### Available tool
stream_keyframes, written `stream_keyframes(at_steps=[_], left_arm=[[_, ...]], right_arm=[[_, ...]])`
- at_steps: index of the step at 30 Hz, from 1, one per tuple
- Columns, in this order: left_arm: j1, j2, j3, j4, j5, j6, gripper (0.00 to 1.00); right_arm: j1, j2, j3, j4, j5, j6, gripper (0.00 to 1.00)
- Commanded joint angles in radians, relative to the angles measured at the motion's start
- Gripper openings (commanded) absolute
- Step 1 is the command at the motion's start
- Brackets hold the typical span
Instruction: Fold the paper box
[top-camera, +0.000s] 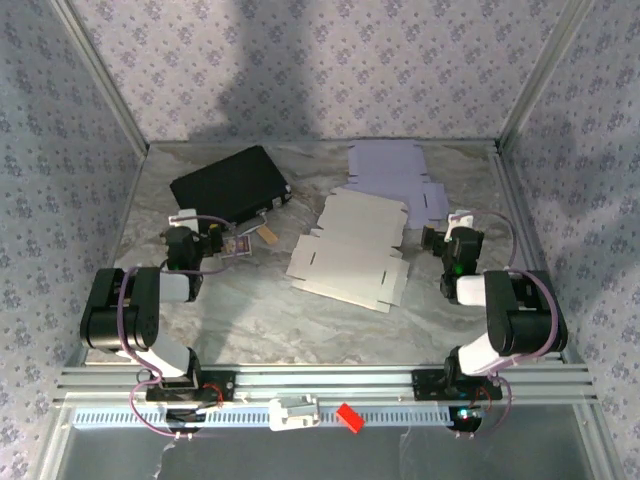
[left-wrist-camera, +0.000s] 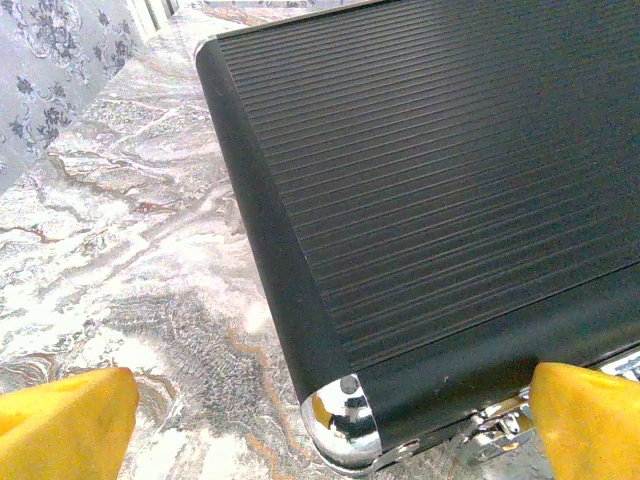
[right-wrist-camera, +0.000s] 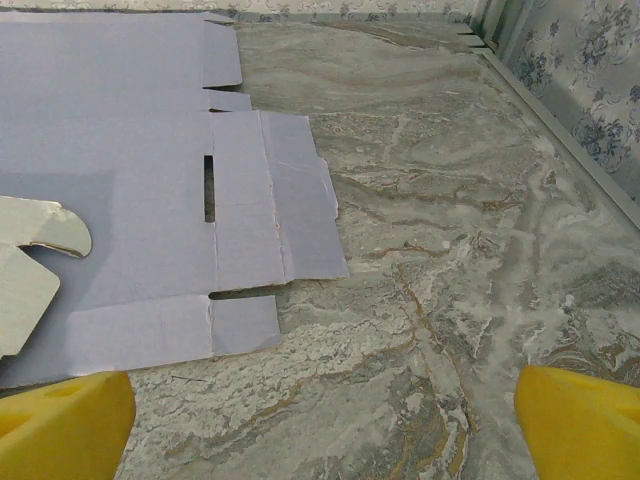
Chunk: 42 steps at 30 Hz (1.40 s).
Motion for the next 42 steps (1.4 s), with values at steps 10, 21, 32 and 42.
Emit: stream_keyframes(at_steps=[10,21,32,42], left_arm=[[-0.001,-0.008,0.002,0.032,-0.012,-0.011,1.0],[-0.002,-0.008,0.002,0.032,-0.012,-0.012,1.0],[-0.001,-0.008,0.002,0.031,-0.012,-0.013,1.0],[-0.108,-0.246,-0.014,-0.114,-0.213,0.038,1.0]], right_arm=[[-0.007,0.007,0.013,0.007,-0.011,-0.006,0.99],[-0.007,0.008,0.014,0.007,-0.011,-0.006,0.99],[-0.007,0.008,0.013,0.007,-0.011,-0.006,0.99],[0.059,-0.215,0.023,-0.164,0.175,-0.01,0.99]])
